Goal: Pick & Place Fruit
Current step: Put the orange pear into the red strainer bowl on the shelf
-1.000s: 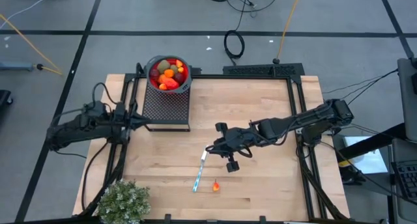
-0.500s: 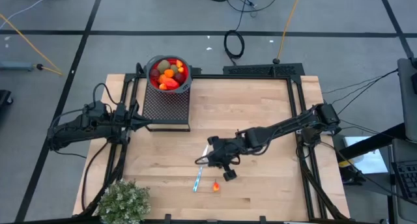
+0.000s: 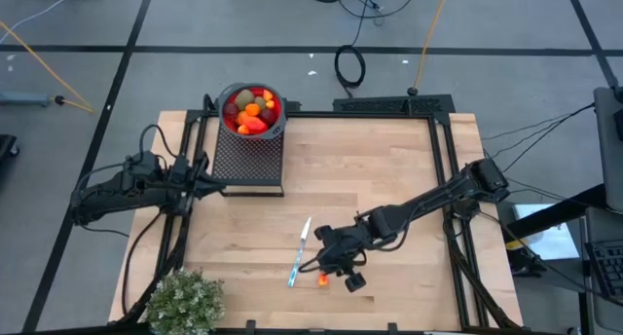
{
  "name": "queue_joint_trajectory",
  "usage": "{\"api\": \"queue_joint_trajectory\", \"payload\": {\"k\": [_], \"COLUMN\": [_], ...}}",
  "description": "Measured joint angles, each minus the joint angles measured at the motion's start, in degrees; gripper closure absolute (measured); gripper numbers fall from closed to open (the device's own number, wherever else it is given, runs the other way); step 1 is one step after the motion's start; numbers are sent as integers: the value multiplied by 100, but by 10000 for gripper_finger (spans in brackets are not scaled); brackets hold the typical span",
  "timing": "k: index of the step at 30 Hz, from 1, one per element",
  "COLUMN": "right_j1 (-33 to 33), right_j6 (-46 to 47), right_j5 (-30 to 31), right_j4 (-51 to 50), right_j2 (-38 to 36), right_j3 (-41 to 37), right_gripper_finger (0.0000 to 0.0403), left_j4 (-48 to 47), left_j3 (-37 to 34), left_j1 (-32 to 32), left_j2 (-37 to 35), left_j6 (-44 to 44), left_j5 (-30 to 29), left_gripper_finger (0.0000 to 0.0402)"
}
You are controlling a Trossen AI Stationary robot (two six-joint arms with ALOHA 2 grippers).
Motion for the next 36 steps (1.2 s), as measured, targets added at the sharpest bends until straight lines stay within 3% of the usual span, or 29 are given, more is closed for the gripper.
{"api": "queue_joint_trajectory", "payload": {"k": [11, 20, 31, 36], "right_j1": [77, 92, 106, 106], "right_j6": [-11, -312, -476, -518], "right_j5": [-355, -360, -214, -211], "right_j4": [618, 982, 995, 972], "right_j2": [475, 760, 986, 1062], "right_j3": [-3, 0, -26, -127], "right_gripper_finger": [238, 169, 147, 147], "left_j4": [0, -2, -2, 6], "left_j3": [0, 0, 0, 0], "left_j1": [-2, -2, 0, -1], "left_j2": [0, 0, 0, 0], "left_j6": [-23, 6, -10, -9], "left_j5": [418, 420, 420, 419], "left_gripper_finger": [400, 378, 400, 390]}}
